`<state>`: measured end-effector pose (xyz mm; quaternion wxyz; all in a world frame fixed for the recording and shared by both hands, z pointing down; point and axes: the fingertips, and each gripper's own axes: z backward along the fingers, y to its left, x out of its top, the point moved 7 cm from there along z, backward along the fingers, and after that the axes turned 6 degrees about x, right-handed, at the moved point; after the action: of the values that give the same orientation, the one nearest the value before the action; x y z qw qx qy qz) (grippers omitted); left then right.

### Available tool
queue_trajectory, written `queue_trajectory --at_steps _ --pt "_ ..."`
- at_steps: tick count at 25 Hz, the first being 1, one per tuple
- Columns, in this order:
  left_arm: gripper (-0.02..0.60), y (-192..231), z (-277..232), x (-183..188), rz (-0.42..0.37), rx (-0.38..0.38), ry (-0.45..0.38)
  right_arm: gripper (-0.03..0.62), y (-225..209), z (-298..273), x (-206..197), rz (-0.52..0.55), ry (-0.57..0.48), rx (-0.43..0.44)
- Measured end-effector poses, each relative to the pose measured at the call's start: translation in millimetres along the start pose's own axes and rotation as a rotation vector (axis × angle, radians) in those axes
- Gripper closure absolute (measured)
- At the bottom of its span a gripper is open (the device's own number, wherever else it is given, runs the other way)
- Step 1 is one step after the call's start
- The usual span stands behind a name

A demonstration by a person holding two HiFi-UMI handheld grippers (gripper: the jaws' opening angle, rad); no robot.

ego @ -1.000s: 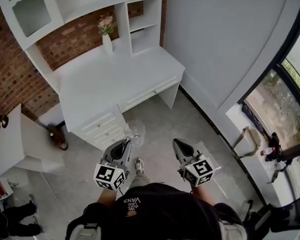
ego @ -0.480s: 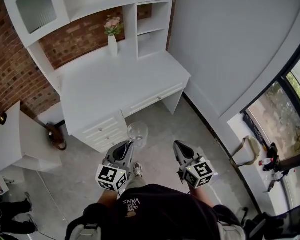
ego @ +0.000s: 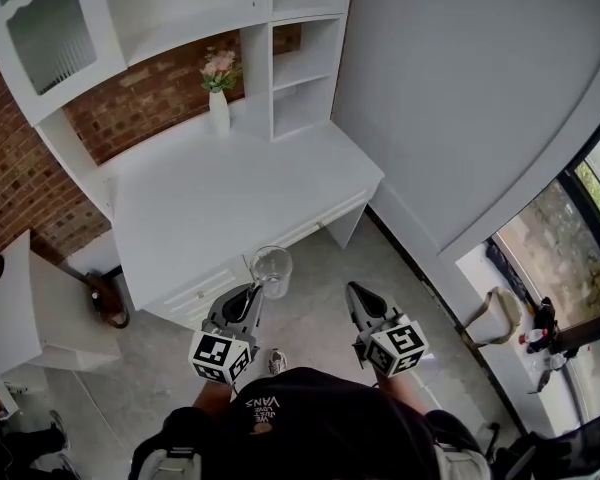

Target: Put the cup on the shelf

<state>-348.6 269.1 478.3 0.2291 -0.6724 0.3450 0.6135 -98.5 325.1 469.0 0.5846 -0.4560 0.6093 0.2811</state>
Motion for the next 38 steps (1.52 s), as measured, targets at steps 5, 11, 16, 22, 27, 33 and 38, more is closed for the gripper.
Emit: queue_trajectory --at_steps 5,11,16,22,27,33,38 --pt "0.554 31 -32 15 -0.012 -0.033 0.006 0.594 -13 -29 11 -0.005 -0.026 -0.048" --pt "0.554 47 -69 23 -0.026 -0.072 0.024 0.594 -32 -43 11 -0.043 -0.035 -0.099" --pt "0.554 36 -101 24 0.0 -0.066 0.034 0.594 -66 -47 14 -0.063 -0.025 -0.093" --pt "0.554 20 -148 31 -0.008 -0.005 0.032 0.594 -126 -58 30 -0.053 -0.02 -0.033" --pt "0.554 -5 -194 41 -0.001 0.051 0.004 0.594 -185 -60 47 -0.037 -0.014 0.03" --pt "0.554 -35 -238 40 0.022 0.13 0.0 0.594 -247 -61 58 -0.018 -0.004 0.095" --pt "0.554 -62 -266 37 0.042 0.187 -0.015 0.594 -287 -55 63 -0.005 0.017 0.158"
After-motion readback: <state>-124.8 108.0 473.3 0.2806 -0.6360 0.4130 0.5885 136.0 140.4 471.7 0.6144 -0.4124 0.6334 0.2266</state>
